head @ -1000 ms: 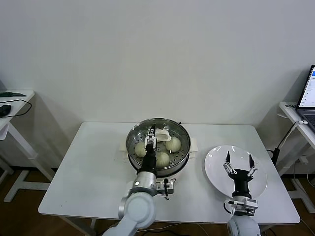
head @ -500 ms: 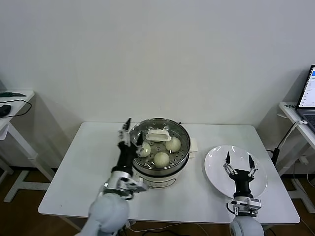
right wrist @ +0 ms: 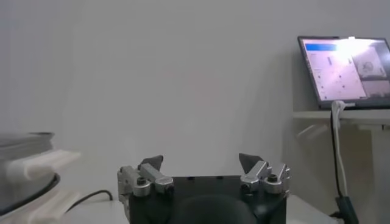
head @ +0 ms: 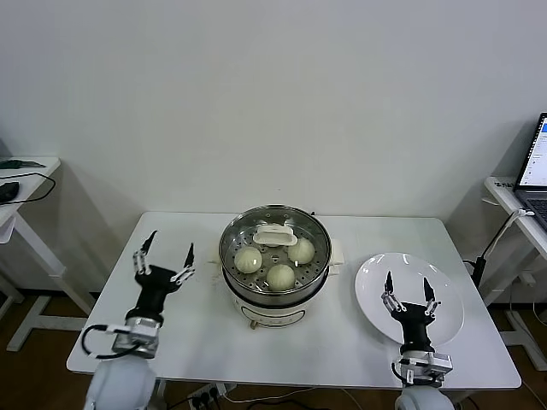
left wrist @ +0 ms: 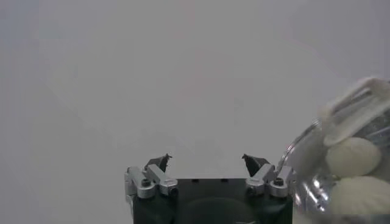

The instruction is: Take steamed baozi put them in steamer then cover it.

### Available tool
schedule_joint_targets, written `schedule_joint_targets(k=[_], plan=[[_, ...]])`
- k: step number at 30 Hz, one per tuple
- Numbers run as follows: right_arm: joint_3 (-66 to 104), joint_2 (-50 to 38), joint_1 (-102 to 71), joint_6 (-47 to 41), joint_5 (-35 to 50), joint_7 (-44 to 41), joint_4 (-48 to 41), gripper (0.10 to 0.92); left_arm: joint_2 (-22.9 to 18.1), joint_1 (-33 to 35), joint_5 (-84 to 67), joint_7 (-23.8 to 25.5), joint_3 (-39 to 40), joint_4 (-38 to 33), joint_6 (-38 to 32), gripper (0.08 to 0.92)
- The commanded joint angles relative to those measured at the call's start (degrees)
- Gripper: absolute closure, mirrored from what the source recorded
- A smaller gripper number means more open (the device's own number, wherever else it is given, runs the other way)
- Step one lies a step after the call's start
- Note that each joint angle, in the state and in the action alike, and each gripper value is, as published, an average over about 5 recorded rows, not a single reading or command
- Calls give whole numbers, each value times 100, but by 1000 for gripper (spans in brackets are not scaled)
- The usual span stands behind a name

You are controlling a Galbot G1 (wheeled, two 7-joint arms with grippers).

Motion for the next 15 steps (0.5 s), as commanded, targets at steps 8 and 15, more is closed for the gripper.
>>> schedule_joint_targets(k=[8,15], plan=[[-59,24,-149,-197,70,-48,130,203,3,679,-1386,395,-969,408,-1200,177],[-34,36,-174,-187,18,-33,150,203,29,697,-1348,416,-896,367,-1202,177]])
